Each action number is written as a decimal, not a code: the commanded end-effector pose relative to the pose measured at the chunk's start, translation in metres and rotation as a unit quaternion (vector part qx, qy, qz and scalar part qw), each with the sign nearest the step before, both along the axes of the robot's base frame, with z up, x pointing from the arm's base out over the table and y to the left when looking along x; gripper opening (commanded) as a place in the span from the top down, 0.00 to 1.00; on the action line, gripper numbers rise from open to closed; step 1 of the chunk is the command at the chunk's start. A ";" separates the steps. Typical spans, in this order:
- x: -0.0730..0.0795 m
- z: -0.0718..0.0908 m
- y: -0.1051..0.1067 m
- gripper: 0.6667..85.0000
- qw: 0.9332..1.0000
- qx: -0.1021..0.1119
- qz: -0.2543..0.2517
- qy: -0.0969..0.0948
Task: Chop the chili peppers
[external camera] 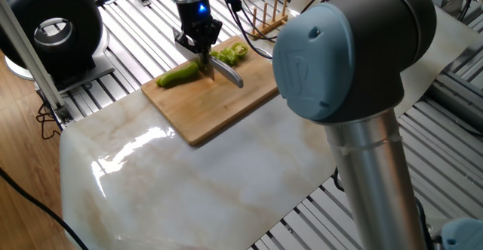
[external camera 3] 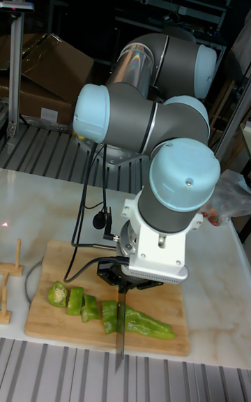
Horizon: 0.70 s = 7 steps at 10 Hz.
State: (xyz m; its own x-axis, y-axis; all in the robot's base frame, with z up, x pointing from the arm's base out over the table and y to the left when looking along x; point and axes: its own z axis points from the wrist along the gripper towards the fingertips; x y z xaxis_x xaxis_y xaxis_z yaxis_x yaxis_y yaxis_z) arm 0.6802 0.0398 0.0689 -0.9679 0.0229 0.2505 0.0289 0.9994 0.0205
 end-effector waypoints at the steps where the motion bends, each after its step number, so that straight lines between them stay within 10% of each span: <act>1: -0.001 -0.007 0.005 0.99 1.000 0.005 -0.004 -0.006; 7: 0.007 0.001 0.008 0.99 1.000 -0.009 -0.016 -0.025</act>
State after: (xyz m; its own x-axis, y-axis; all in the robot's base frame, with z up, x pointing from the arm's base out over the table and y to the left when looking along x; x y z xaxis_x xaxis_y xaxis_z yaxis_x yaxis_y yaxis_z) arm 0.6833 0.0413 0.0648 -0.9748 0.0427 0.2189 0.0441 0.9990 0.0016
